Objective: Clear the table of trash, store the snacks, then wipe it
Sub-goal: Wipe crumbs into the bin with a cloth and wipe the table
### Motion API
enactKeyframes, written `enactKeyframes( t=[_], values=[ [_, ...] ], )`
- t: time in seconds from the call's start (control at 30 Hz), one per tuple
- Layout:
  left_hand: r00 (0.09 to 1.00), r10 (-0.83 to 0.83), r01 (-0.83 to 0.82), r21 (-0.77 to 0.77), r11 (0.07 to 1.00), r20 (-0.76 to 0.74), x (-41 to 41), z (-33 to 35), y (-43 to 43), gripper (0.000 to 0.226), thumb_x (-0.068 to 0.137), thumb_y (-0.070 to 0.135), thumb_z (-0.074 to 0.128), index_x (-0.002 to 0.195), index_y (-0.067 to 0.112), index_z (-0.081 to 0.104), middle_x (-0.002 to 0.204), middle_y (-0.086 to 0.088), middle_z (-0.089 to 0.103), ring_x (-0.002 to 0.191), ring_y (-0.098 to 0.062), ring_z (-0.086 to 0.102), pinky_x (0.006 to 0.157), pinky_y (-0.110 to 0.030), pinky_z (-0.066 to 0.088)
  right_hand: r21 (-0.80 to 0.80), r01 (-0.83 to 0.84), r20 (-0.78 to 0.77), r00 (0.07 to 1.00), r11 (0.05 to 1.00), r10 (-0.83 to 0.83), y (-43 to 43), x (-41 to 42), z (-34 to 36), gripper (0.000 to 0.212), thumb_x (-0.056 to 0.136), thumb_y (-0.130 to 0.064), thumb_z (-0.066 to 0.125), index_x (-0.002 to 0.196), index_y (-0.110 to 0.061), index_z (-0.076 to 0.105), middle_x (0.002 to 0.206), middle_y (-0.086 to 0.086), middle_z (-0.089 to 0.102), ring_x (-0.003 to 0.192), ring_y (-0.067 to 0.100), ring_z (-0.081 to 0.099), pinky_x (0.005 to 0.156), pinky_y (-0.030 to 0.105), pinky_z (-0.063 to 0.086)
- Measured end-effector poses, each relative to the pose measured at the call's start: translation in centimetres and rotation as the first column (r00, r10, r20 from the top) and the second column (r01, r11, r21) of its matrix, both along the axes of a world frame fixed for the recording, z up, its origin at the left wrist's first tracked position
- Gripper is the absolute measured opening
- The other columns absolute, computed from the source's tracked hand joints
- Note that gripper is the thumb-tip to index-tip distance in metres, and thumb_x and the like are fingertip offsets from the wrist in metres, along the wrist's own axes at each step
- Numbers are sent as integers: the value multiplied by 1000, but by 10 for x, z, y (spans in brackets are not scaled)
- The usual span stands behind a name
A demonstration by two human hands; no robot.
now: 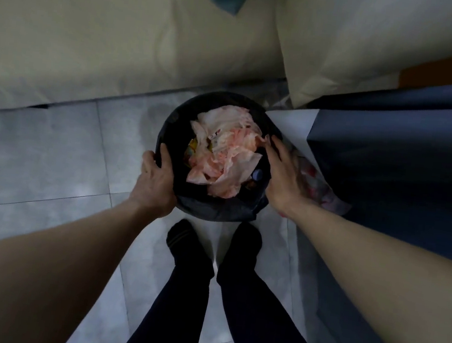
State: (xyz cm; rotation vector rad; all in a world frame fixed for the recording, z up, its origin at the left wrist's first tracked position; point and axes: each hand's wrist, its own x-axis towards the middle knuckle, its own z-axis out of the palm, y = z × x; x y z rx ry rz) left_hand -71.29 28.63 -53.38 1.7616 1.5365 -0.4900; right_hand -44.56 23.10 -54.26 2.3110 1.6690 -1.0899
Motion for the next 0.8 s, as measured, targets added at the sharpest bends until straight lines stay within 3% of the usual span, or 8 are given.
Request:
enactKeyframes(
  t=[0.2,0.47,0.67,0.8],
  values=[
    [997,-57,52,-77,996,-57,4,31,16,101,86,20,65,156,8,-6,150,-21,12,134,-46,32,111,-48,38,-67,-19,-17,1000,998,18,7,-13,21,89,84,-4,60,158,-21,14,166,-5,3,148,32,15,122,42,18],
    [981,-193,194,23,981,-26,29,140,52,87,84,29,57,155,14,10,155,-12,21,134,-37,40,106,-47,42,-52,45,-116,992,998,-51,23,-33,125,70,97,-32,52,158,-19,19,166,0,10,149,32,13,122,42,17],
    [948,-313,317,151,936,-54,35,249,60,78,95,36,48,158,11,10,163,-15,13,148,-32,21,119,-40,21,-45,36,-25,999,998,-37,26,-34,230,74,97,-58,43,157,-24,18,167,-4,6,151,29,9,119,49,22],
    [927,-367,375,209,903,-77,35,310,63,72,100,43,37,159,14,9,165,-13,11,152,-28,13,123,-41,13,-31,49,16,999,998,-48,22,-30,301,75,97,-64,34,158,-24,16,167,-5,2,153,25,3,121,52,12]
  ],
)
